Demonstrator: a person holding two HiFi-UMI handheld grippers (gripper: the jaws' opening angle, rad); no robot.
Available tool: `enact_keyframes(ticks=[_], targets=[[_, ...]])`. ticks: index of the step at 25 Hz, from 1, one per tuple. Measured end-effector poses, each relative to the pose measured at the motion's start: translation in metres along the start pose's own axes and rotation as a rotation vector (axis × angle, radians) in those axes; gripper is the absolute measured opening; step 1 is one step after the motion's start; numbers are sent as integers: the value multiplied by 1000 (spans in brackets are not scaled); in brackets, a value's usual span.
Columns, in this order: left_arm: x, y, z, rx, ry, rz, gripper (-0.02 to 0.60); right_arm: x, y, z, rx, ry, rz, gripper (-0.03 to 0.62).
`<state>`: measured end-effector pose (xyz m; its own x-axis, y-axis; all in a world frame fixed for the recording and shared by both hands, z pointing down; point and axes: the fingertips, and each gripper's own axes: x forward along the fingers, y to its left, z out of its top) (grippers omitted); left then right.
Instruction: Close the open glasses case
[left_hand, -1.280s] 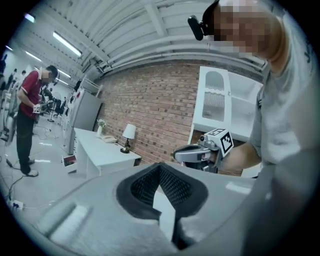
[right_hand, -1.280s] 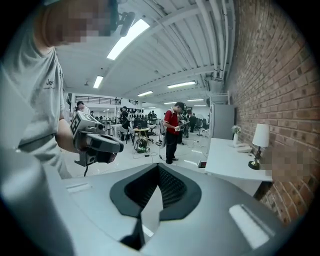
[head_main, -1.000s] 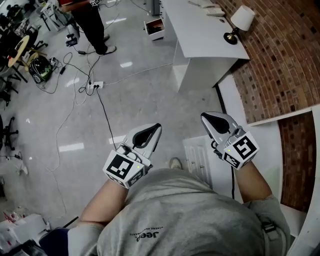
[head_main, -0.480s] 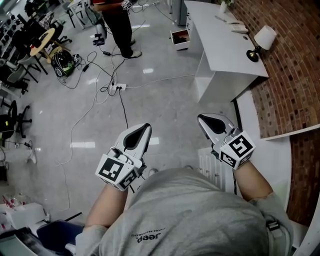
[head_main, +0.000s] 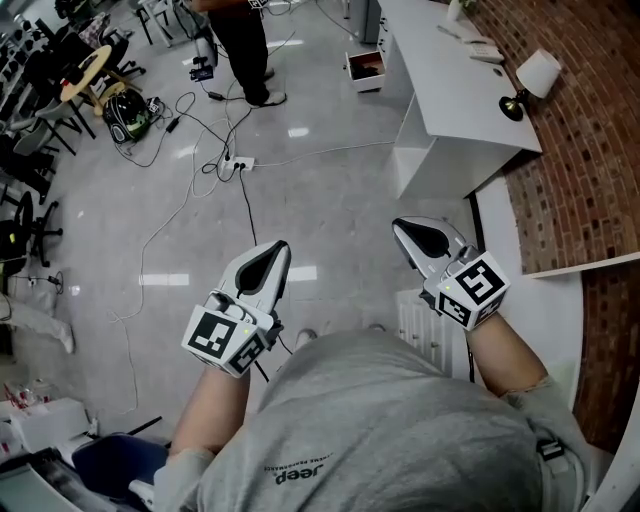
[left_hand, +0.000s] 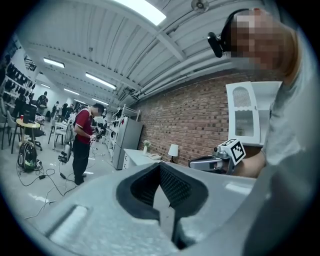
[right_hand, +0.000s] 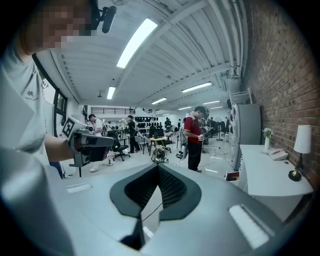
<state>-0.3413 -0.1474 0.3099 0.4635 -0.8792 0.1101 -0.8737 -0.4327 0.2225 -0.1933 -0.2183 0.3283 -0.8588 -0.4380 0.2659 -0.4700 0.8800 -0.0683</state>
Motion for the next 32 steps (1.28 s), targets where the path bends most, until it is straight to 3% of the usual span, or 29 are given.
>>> enact_keyframes(ticks=[32], targets=[[17,-13,2,-7,2,-27,-3,-5,-12,0,2,13,-7,8]])
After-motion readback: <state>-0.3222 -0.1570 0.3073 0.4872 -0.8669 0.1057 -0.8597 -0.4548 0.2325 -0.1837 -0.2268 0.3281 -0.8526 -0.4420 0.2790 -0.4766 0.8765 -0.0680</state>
